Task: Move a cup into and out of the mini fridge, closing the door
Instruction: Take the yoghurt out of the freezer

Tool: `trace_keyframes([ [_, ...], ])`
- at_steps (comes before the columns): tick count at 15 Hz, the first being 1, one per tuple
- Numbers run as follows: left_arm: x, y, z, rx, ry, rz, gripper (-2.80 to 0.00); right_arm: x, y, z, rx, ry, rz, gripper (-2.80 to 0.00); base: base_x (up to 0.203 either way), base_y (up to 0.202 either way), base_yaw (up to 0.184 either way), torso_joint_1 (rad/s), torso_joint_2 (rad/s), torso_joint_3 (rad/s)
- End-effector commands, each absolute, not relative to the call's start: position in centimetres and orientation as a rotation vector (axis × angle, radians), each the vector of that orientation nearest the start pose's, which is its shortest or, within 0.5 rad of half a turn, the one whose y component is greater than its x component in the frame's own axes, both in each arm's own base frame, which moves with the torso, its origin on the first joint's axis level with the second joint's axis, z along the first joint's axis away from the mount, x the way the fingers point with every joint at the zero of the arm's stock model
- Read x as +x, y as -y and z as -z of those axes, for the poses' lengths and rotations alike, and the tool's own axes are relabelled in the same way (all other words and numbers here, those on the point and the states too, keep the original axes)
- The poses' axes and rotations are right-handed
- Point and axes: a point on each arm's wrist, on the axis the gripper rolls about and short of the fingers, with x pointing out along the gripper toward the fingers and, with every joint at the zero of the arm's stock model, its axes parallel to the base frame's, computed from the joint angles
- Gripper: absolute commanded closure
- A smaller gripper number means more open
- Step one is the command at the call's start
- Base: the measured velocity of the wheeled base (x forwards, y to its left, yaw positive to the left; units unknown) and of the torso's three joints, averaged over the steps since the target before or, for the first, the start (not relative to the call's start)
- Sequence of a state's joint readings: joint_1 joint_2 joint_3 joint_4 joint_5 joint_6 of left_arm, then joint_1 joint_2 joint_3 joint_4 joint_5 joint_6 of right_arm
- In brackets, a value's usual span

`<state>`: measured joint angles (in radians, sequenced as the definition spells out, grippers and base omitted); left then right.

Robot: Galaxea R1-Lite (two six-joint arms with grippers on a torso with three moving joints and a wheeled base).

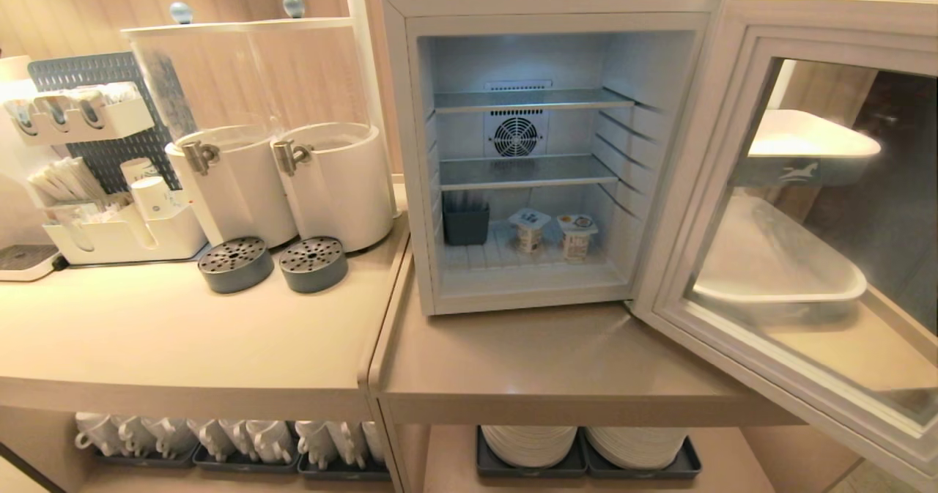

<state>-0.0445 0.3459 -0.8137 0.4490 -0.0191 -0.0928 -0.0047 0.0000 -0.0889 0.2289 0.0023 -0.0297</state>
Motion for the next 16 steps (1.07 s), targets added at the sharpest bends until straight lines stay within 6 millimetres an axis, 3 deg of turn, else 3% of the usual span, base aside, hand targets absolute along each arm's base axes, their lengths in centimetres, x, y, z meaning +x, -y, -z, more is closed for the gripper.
trace_keyframes([
  [1, -9.9, 0.2, -23.1, -0.085, 0.082, -0.003, 0.0, -3.1, 0.0, -7.6, -0.029, -0.141, -0.001, 0.0, 0.0, 0.0, 0.0, 0.0, 0.0, 0.0],
  [5, -13.4, 0.2, -19.4, -0.039, 0.074, 0.023, 0.0, -3.1, 0.0, -7.6, -0.03, -0.142, -0.001, 0.0, 0.0, 0.0, 0.0, 0.0, 0.0, 0.0],
  [7, -13.2, 0.1, -17.3, -0.044, -0.064, -0.034, 0.0, -3.1, 0.0, -7.6, -0.03, -0.141, -0.001, 0.0, 0.0, 0.0, 0.0, 0.0, 0.0, 0.0],
  [10, -9.7, 0.0, -15.5, -0.062, -0.064, -0.058, 0.0, -3.1, 0.0, -7.6, -0.025, -0.141, 0.0, 0.0, 0.0, 0.0, 0.0, 0.0, 0.0, 0.0],
  [13, -4.1, -0.1, -10.9, -0.022, -0.009, -0.058, 0.0, -3.1, 0.0, -7.6, -0.025, -0.141, 0.0, 0.0, 0.0, 0.0, 0.0, 0.0, 0.0, 0.0],
  [15, -2.4, 0.0, -7.3, 0.006, -0.056, -0.033, 0.0, -3.1, 0.0, -7.6, -0.025, -0.141, 0.0, 0.0, 0.0, 0.0, 0.0, 0.0, 0.0, 0.0],
  [16, -2.2, 0.0, -6.8, 0.017, -0.067, -0.024, 0.0, -3.1, 0.0, -7.6, -0.024, -0.142, 0.0, 0.0, 0.0, 0.0, 0.0, 0.0, 0.0, 0.0],
])
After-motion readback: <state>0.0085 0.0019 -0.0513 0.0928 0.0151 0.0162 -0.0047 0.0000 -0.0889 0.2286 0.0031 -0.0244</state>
